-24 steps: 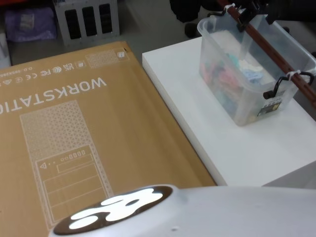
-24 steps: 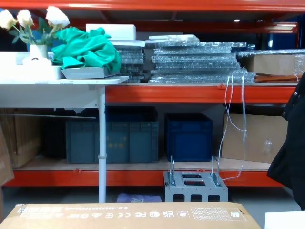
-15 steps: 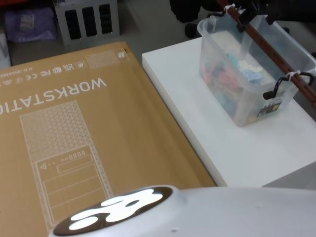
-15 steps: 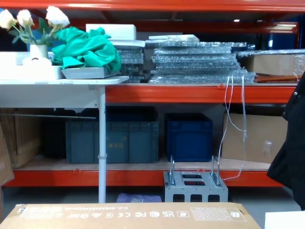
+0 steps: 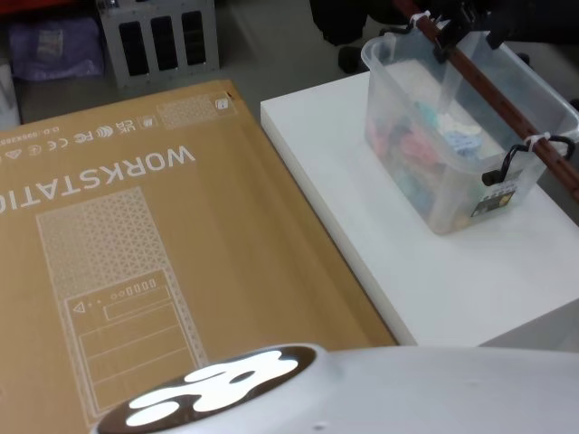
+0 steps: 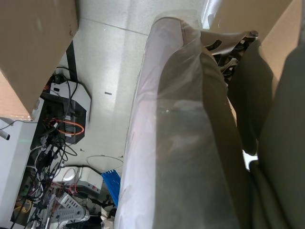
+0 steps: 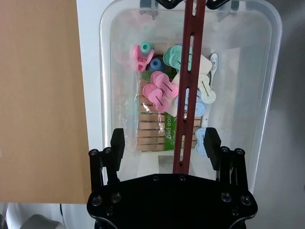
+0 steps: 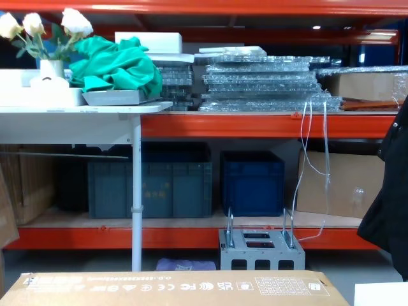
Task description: Use one hand to grasp the basket and place it at the designated location.
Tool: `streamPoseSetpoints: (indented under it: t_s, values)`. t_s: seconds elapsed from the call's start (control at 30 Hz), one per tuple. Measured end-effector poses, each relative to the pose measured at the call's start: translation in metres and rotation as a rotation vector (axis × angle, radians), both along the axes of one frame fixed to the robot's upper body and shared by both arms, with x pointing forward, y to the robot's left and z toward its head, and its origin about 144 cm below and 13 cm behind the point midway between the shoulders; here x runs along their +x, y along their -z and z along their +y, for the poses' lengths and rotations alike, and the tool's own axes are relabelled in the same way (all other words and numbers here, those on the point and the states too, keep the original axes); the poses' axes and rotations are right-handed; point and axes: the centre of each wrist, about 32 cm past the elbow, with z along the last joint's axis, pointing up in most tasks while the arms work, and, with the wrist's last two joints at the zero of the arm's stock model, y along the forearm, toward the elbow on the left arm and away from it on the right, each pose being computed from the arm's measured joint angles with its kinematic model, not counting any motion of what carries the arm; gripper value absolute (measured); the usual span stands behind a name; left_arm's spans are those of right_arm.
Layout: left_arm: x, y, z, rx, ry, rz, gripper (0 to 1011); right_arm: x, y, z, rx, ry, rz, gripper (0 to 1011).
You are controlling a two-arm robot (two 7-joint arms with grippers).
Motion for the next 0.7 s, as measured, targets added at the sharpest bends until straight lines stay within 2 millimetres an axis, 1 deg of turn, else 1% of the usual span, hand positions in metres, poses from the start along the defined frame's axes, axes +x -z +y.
streamPoseSetpoints:
  t_s: [0.37, 0.7]
  values:
    - [0.000, 0.000, 0.000, 0.000, 0.000, 0.000, 0, 0.003, 0.002, 0.001, -0.014, 0.014, 0.018, 1000]
    - [0.000, 0.000, 0.000, 0.000, 0.000, 0.000, 0, 0.013, 0.012, -0.007, -0.017, 0.033, 0.056, 1000]
